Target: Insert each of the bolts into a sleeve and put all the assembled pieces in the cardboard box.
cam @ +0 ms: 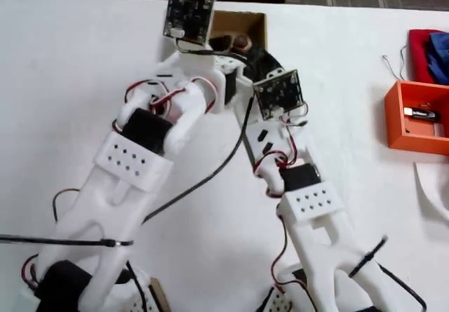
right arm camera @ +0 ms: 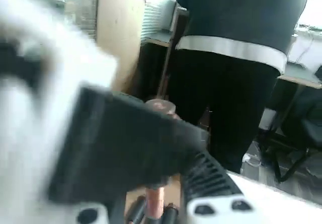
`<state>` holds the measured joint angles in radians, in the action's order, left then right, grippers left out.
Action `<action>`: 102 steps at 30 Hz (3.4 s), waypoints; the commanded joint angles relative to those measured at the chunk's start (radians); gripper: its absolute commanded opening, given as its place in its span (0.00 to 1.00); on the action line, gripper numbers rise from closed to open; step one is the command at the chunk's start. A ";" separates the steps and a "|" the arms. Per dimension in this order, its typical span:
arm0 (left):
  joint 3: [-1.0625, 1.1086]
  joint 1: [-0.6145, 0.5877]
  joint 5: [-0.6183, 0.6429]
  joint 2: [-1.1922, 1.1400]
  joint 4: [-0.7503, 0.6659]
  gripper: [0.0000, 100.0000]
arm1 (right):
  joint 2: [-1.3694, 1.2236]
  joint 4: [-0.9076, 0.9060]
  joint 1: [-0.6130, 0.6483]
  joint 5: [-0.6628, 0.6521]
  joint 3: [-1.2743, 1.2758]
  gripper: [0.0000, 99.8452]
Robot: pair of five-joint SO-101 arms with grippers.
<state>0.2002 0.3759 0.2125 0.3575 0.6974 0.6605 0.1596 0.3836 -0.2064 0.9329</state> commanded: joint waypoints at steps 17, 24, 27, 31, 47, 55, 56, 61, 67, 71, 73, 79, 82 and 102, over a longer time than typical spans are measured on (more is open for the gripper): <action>-0.240 -0.155 0.002 0.178 0.069 0.11 | 0.028 0.027 0.007 -0.005 -0.025 0.02; -0.113 -0.345 0.005 0.284 0.061 0.03 | 0.028 -0.033 -0.002 0.124 -0.049 0.02; 0.053 -0.480 0.005 0.298 0.068 0.03 | 0.002 -0.286 -0.013 0.272 -0.192 0.02; 0.306 -0.669 -0.046 0.299 0.060 0.03 | -0.174 -0.619 -0.008 0.324 -0.532 0.02; 1.053 -0.838 -0.361 0.290 -0.466 0.03 | -1.415 -1.202 -0.007 0.416 -2.116 0.02; 1.118 -0.838 -0.322 0.290 -0.474 0.03 | -1.758 -1.147 0.007 0.420 -2.395 0.02; 1.118 -0.838 -0.322 0.290 -0.474 0.03 | -1.768 -1.130 0.008 0.423 -2.387 0.02; 1.119 -0.838 -0.325 0.290 -0.476 0.03 | -1.781 -1.038 0.016 0.422 -2.308 0.02; 1.119 -0.836 -0.325 0.290 -0.476 0.03 | -1.791 -1.003 0.036 0.420 -2.237 0.02; 1.133 -0.836 -0.325 0.290 -0.512 0.03 | -1.791 -0.952 0.045 0.420 -2.186 0.02; 1.142 -0.836 -0.325 0.290 -0.532 0.03 | -1.791 -0.940 0.047 0.420 -2.170 0.02; 1.142 -0.836 -0.325 0.290 -0.537 0.03 | -1.793 -0.905 0.044 0.408 -2.111 0.02; 1.142 -0.825 -0.327 0.290 -0.537 0.03 | -1.793 -0.894 0.045 0.354 -2.088 0.02; 1.142 -0.812 -0.328 0.290 -0.537 0.03 | -1.871 -0.891 0.044 0.356 -2.085 0.02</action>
<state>1.3479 -0.4480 -0.1158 0.6322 0.1788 -1.2283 -0.7580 0.4219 0.1542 -1.1324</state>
